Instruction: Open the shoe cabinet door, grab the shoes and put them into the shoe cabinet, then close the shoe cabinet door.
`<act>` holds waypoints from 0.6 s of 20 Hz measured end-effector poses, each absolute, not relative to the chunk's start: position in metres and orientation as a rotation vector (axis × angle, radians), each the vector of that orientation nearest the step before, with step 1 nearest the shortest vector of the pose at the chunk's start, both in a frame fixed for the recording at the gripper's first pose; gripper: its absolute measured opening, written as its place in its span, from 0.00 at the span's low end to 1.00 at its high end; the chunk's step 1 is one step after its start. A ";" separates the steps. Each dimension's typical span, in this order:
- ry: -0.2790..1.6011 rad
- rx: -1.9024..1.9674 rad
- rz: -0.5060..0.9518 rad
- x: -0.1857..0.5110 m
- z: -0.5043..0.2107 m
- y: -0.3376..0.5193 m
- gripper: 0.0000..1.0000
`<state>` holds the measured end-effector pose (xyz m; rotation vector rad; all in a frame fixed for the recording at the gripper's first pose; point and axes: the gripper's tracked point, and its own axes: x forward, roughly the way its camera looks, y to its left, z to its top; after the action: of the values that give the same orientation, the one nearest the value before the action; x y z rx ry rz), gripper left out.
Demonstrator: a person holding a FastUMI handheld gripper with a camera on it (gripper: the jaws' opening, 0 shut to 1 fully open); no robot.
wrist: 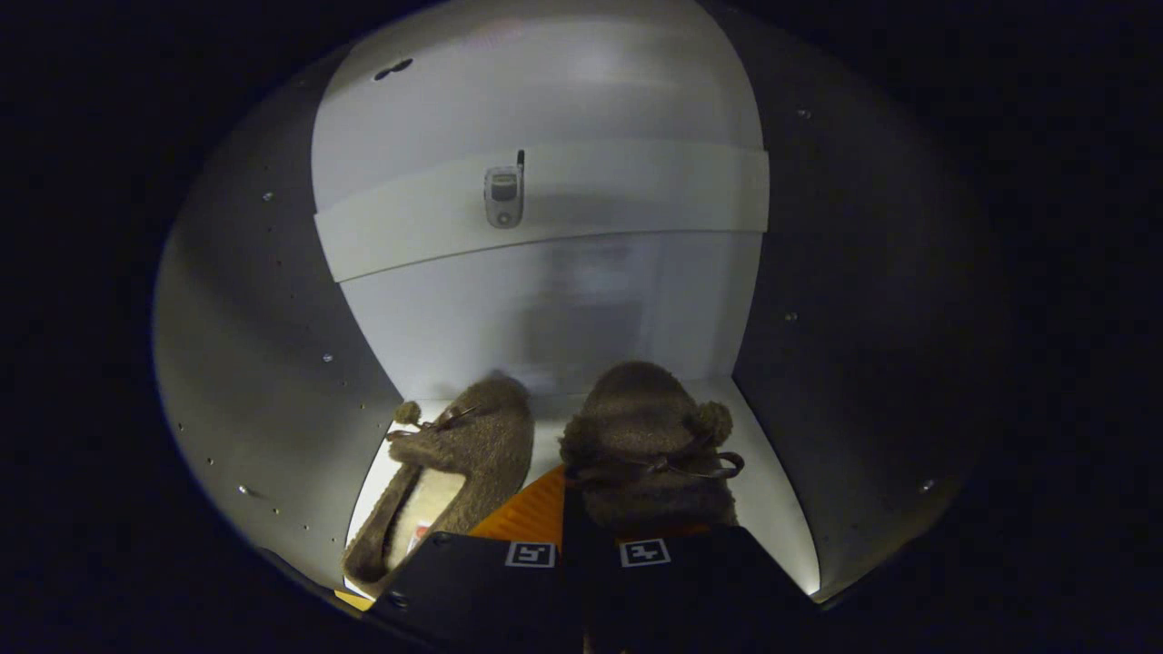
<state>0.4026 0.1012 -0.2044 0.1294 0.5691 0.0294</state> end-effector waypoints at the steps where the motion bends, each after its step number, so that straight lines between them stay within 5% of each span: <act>1: 0.579 0.125 0.024 0.406 -0.209 0.101 0.11; 12: 0.605 0.114 -0.010 0.412 -0.221 0.104 0.15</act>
<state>0.4122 0.1040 -0.2213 0.1145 0.6048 -0.0102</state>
